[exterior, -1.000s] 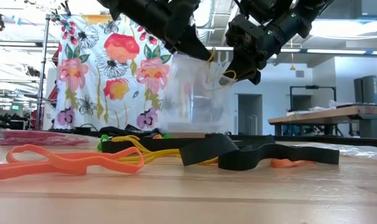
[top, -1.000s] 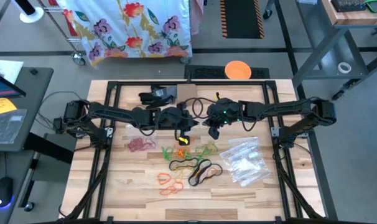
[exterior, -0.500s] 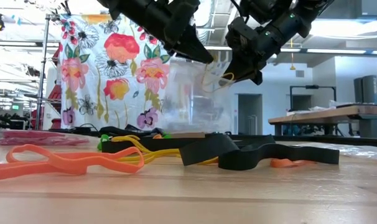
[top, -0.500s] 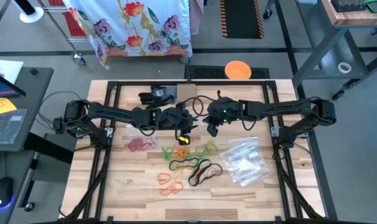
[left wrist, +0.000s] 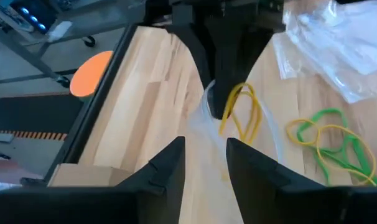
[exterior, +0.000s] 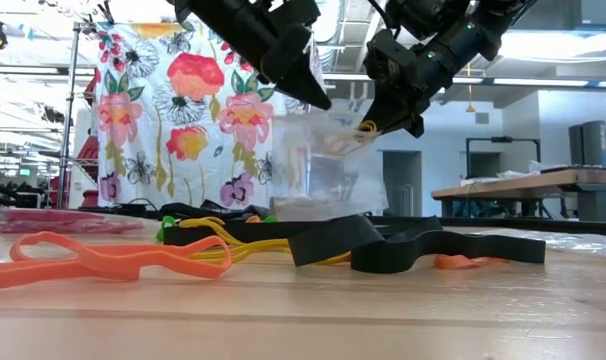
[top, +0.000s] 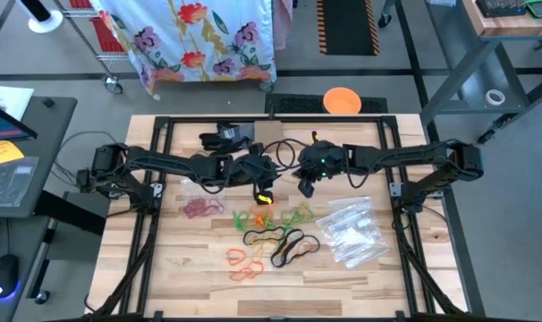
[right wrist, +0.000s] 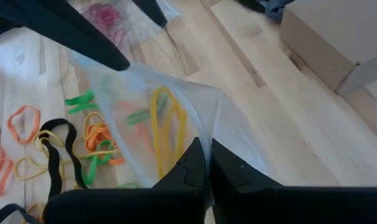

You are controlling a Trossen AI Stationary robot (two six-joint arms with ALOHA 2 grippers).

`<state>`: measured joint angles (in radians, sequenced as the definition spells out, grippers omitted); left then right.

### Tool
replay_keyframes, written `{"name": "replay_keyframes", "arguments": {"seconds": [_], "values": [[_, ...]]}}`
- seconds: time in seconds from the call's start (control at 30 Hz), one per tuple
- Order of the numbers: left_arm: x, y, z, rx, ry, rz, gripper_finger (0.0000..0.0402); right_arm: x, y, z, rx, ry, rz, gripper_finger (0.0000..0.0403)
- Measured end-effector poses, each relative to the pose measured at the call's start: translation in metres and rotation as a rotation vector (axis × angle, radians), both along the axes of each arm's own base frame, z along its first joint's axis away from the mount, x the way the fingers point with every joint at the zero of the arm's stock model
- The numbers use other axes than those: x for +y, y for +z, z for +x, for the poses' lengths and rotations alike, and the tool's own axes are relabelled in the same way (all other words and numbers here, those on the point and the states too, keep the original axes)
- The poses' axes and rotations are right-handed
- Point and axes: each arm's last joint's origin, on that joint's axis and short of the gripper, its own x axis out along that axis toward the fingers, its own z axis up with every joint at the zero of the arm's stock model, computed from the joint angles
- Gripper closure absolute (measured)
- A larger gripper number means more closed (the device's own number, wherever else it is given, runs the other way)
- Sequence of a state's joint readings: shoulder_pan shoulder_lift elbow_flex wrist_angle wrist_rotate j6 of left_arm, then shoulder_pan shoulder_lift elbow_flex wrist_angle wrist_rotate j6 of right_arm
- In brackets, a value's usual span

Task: Sort rubber bands
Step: Put the yellow rubber band into the transparent zip bag

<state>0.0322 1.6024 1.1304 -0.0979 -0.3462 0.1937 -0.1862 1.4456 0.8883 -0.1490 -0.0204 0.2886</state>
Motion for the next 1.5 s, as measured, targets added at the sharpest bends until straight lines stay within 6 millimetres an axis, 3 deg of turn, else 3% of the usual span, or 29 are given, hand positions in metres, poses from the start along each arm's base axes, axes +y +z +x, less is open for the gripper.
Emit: {"name": "replay_keyframes", "arguments": {"seconds": [0.23,0.37,0.53,0.67,0.8,0.93,1.13,1.2,1.37,1.5], "values": [[0.000,0.003,-0.004,0.008,0.072,0.028,0.0291,0.004,0.003,0.003,-0.048,-0.024,0.040,0.0403],[-0.005,0.020,-0.023,-0.015,0.160,0.007,0.0291,-0.004,0.008,0.005,-0.112,-0.073,0.063,0.0403],[-0.030,0.031,-0.051,-0.078,0.100,-0.040,0.0291,-0.018,0.008,0.002,-0.127,-0.170,0.128,0.0403],[-0.046,0.018,-0.062,-0.090,0.058,-0.076,0.0291,-0.027,0.002,-0.005,-0.081,-0.334,0.287,0.0403],[-0.052,0.002,-0.059,-0.023,0.043,-0.067,0.0291,-0.032,-0.003,-0.010,-0.040,-0.418,0.360,0.0403],[-0.053,-0.004,-0.053,-0.011,0.022,-0.035,0.0291,-0.035,-0.002,-0.011,-0.051,-0.379,0.412,0.0403],[-0.057,0.007,-0.048,-0.116,-0.039,-0.054,0.0291,-0.035,0.004,-0.006,-0.117,-0.285,0.421,0.0403],[-0.059,0.007,-0.049,-0.113,-0.058,-0.053,0.0291,-0.032,0.005,-0.004,-0.118,-0.171,0.406,0.0403],[-0.060,0.008,-0.048,-0.115,-0.065,-0.049,0.0291,-0.026,-0.001,-0.007,-0.046,-0.237,0.373,0.0403],[-0.060,0.008,-0.048,-0.113,-0.068,-0.043,0.0291,-0.020,-0.001,-0.008,-0.015,-0.045,0.413,0.0403]]}}
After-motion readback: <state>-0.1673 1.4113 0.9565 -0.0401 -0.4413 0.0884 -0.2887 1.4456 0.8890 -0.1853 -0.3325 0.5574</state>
